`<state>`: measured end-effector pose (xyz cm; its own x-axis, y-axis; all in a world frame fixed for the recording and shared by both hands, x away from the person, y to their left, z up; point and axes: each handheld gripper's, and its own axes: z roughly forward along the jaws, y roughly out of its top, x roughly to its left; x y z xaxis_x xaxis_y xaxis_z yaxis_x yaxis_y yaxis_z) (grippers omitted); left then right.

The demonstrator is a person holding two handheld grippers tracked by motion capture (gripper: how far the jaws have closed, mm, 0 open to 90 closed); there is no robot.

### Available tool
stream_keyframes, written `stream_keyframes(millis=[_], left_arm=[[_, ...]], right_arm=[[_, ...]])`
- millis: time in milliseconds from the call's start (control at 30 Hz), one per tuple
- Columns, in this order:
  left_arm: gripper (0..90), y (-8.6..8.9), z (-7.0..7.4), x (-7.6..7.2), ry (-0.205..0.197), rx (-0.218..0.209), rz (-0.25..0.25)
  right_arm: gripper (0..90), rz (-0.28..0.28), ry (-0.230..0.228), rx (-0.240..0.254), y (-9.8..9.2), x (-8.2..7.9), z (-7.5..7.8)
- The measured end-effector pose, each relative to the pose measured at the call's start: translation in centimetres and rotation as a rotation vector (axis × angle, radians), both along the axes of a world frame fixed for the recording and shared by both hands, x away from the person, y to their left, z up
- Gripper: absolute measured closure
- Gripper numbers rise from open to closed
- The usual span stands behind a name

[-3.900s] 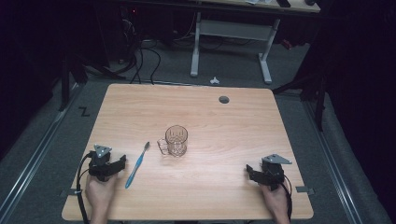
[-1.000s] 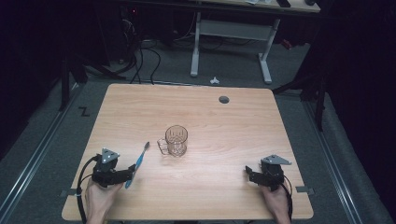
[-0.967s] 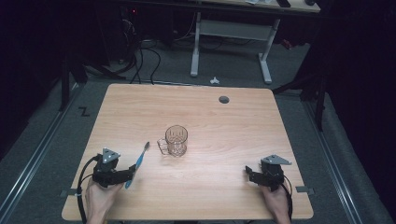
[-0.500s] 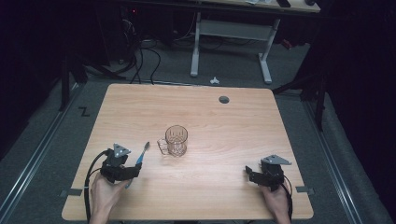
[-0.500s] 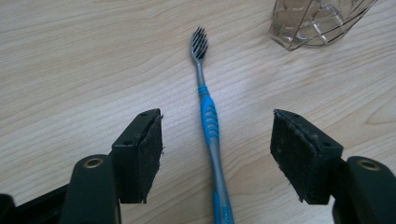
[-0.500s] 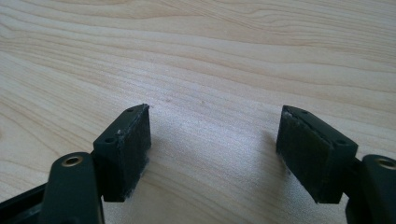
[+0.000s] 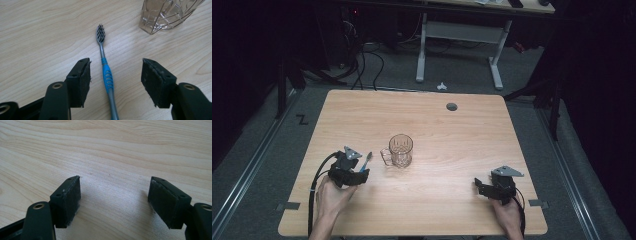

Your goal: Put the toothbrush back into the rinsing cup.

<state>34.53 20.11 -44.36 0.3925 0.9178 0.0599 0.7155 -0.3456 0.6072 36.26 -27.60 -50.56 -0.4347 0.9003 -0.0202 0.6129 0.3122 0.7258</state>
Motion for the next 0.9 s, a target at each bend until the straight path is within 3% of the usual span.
stream_keyframes(millis=[233,333,433,500,667,900], left_arm=[[43.6,-0.3,-0.3,1.6,0.062,0.021,0.005],[44.3,-0.2,-0.4,2.4,0.087,0.007,0.012],[46.4,-0.3,-0.5,3.0,0.097,0.024,0.016],[47.2,-0.3,-0.6,3.3,0.101,0.023,0.02],[50.2,0.2,-1.2,4.1,0.163,0.051,0.037],[54.4,0.1,-1.6,4.5,0.204,0.069,0.039]], right_arm=[[26.6,0.002,0.0,-0.001,0.0,0.0,0.0],[26.8,0.013,0.0,-0.001,0.1,0.0,0.0],[26.7,0.018,0.0,0.0,0.1,0.0,0.0],[26.7,0.018,0.001,0.0,0.1,0.0,0.0],[26.7,0.019,0.001,0.001,0.1,0.0,0.0],[26.7,0.018,0.001,0.0,0.1,0.0,0.0]])
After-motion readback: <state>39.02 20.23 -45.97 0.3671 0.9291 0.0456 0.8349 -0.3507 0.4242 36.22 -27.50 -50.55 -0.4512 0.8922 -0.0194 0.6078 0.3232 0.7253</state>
